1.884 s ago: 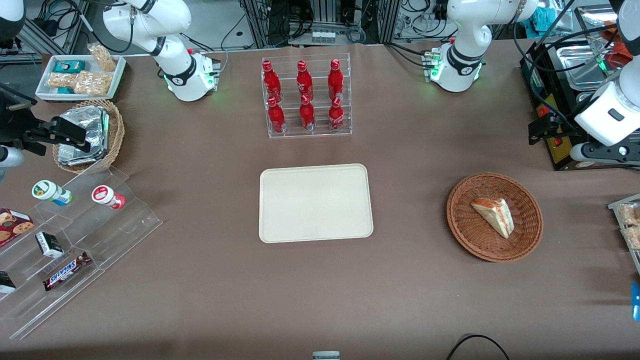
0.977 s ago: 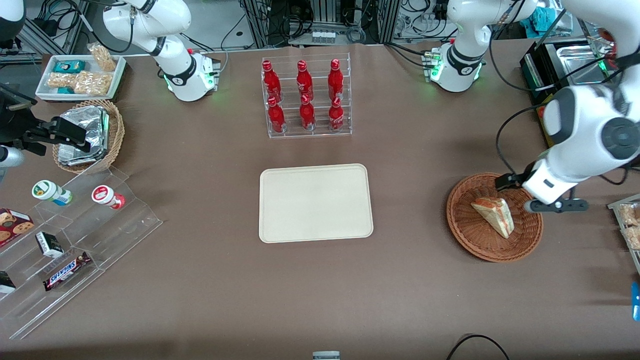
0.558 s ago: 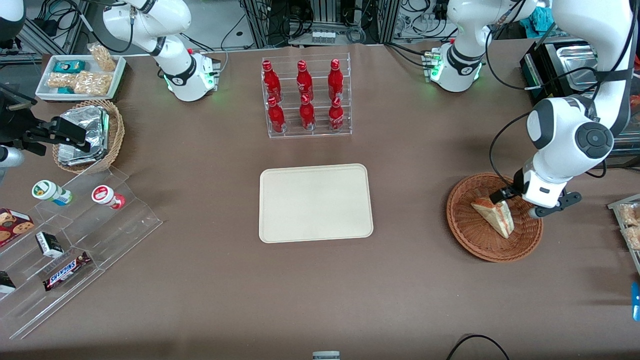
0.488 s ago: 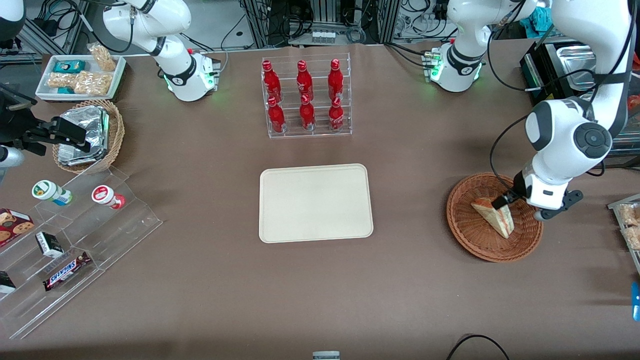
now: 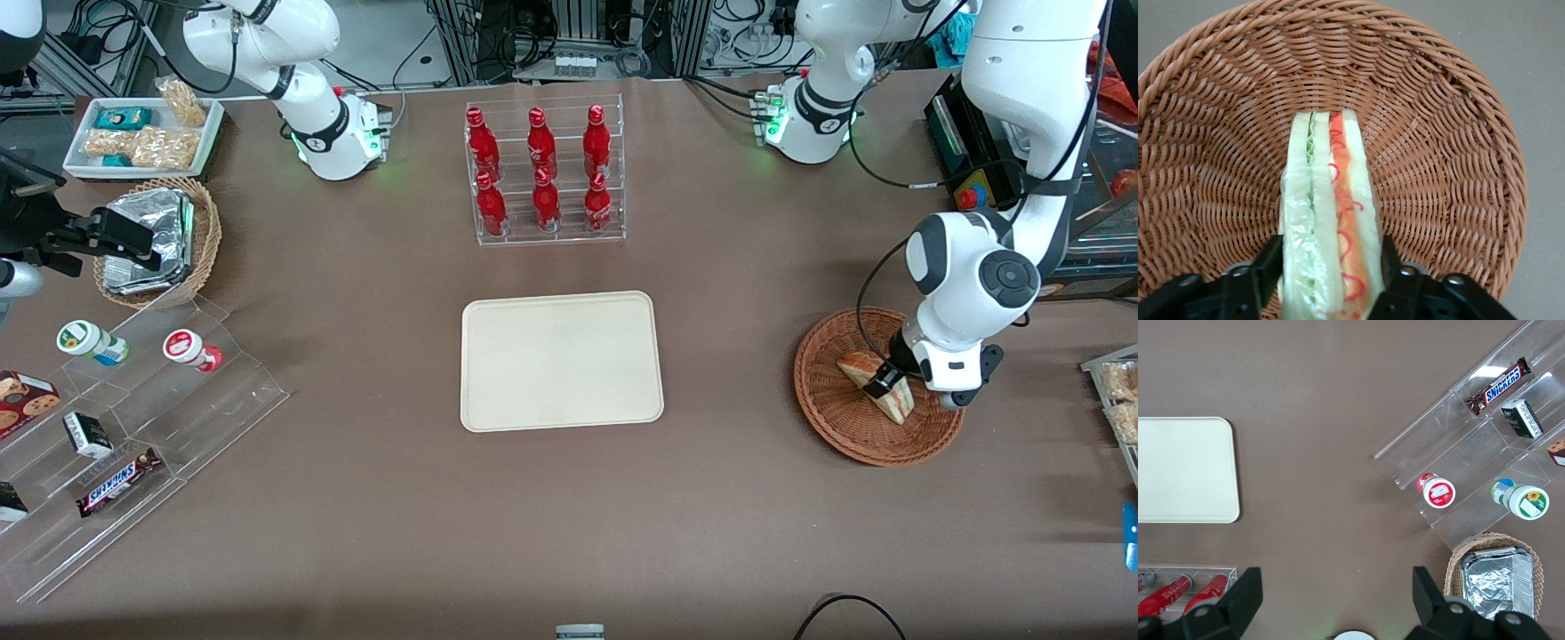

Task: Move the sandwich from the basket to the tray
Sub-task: 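Lower the left gripper and close it on the triangular sandwich, then lift the sandwich and carry it over the cream tray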

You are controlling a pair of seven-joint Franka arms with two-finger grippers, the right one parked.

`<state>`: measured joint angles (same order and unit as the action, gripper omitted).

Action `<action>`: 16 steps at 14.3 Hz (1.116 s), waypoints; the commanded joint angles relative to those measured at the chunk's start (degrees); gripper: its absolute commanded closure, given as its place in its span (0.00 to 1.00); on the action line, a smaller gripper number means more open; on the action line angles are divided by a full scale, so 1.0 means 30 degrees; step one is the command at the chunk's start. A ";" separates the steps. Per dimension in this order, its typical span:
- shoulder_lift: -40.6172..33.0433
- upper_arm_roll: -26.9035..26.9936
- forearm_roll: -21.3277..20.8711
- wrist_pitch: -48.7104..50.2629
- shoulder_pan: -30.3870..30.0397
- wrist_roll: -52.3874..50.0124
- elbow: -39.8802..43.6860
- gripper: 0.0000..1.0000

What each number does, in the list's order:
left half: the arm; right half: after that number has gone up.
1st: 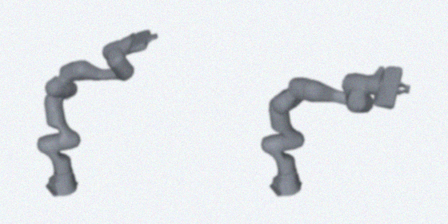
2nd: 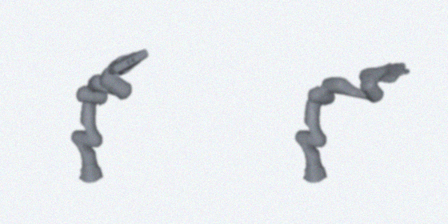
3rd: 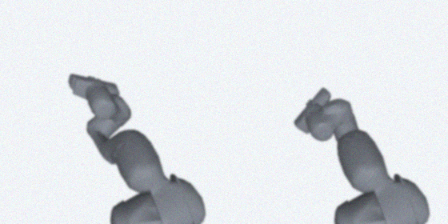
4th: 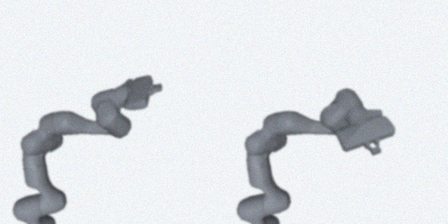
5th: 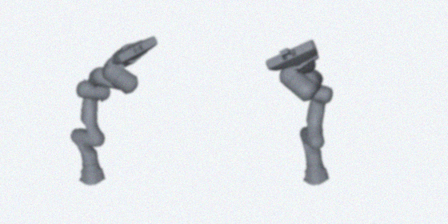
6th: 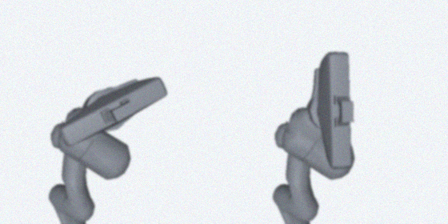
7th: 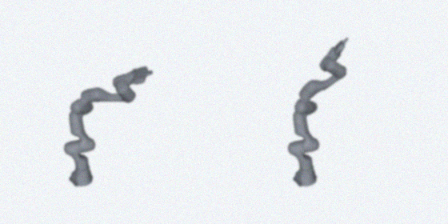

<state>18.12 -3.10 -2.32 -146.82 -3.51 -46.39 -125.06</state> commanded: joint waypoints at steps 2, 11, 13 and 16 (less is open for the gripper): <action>-0.1202 -0.0168 -0.0340 0.3159 0.0143 0.0195 0.0666 0.94; -0.0539 -0.1250 0.0623 1.0561 0.5496 0.7145 0.6087 0.99; 0.0603 -0.1311 0.1557 1.0122 0.7428 0.5632 0.7284 0.99; 0.2887 -0.1282 0.1652 0.8545 1.0097 0.2642 0.9483 0.99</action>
<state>21.25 -7.75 2.10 -119.78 22.61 -33.94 -103.01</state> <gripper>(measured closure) 0.850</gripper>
